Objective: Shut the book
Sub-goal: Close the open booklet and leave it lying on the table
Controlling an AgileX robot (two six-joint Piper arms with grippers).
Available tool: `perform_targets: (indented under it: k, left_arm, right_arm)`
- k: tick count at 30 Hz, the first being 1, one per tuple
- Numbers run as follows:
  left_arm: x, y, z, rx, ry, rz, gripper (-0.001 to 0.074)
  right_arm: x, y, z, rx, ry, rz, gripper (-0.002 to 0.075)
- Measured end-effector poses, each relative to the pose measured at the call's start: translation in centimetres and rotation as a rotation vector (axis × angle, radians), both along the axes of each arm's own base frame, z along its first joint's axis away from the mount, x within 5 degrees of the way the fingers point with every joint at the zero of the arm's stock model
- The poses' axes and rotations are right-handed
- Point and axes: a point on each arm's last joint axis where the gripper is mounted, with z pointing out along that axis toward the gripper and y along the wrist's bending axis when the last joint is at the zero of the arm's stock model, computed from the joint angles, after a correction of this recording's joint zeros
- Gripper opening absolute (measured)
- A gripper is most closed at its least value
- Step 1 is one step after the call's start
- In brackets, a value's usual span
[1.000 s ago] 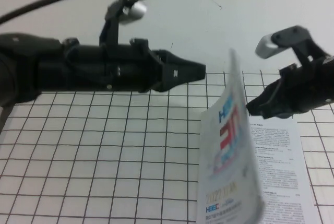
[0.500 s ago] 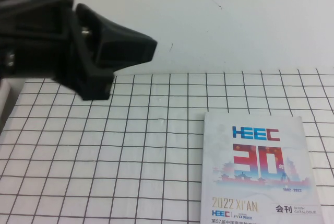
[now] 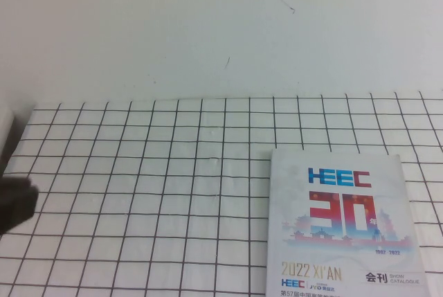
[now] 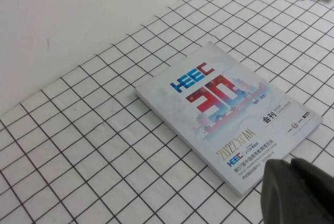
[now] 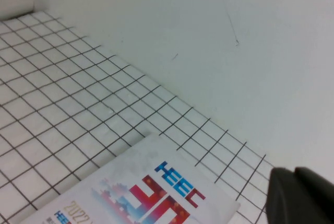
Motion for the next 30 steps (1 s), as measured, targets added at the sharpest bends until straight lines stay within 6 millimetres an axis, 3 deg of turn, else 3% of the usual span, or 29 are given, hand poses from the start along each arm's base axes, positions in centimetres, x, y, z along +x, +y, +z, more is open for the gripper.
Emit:
perform_targets:
  k: [3, 6, 12, 18, 30]
  left_arm:
    - [-2.0, 0.9, -1.2, -0.016, -0.062, 0.028, -0.0004]
    - [-2.8, 1.8, -3.1, -0.019, -0.137, 0.088, -0.0004]
    - [-0.3, 2.0, -8.8, 0.007, -0.172, 0.199, -0.0004]
    - [1.2, 1.9, -12.5, 0.014, -0.154, 0.241, -0.0004]
    - [1.4, 1.9, -12.9, 0.011, -0.173, 0.256, -0.0004]
  right_arm:
    - [-1.1, -0.4, -1.2, 0.044, -0.066, -0.021, -0.0003]
    - [-0.8, -0.5, -2.7, 0.067, -0.11, -0.046, -0.0003]
    - [0.8, -0.4, -5.6, 0.066, -0.113, -0.08, -0.0003]
    - [1.3, -0.3, -7.3, 0.052, -0.073, -0.084, -0.0003]
    - [1.9, -0.1, -11.1, 0.017, 0.035, -0.087, -0.0003]
